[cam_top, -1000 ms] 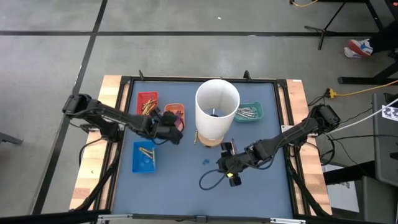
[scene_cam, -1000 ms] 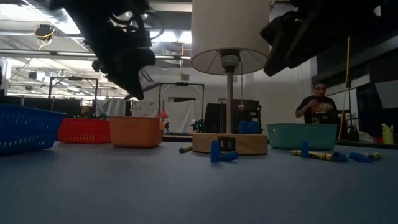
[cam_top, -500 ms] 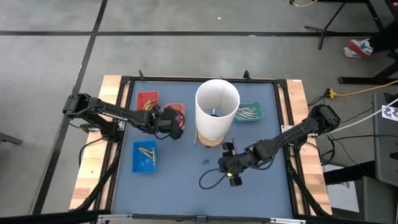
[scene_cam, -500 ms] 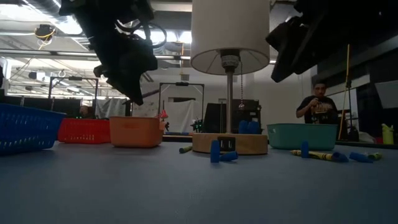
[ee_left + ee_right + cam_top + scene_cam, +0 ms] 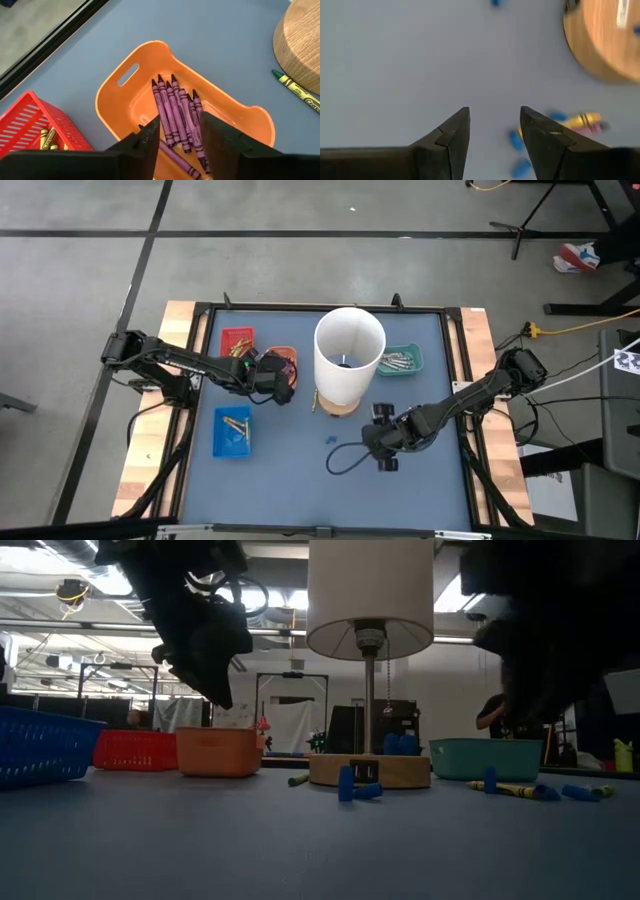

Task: Sort crayons
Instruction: Put the green crayon into the red bin

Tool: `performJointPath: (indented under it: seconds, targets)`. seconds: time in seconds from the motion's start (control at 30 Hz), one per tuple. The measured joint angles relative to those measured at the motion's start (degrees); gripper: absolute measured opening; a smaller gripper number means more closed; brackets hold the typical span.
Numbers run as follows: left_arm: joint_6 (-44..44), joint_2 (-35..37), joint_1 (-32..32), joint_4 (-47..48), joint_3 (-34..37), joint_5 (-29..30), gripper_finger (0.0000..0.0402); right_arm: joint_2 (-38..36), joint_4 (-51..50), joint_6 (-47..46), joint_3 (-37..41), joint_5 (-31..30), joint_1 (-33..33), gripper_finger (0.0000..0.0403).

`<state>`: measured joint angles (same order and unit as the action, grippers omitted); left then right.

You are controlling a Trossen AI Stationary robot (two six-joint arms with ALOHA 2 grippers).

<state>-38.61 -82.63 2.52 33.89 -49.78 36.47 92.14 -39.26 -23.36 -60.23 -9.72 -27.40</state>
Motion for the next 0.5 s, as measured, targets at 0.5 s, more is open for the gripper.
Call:
performJointPath:
  seconds: [0.5]
  targets:
    - [0.0, 0.0, 0.0, 0.0, 0.0, 0.0, 0.0128, 0.0, -27.7, 2.5, 0.1, -3.7, 0.0, 0.0172]
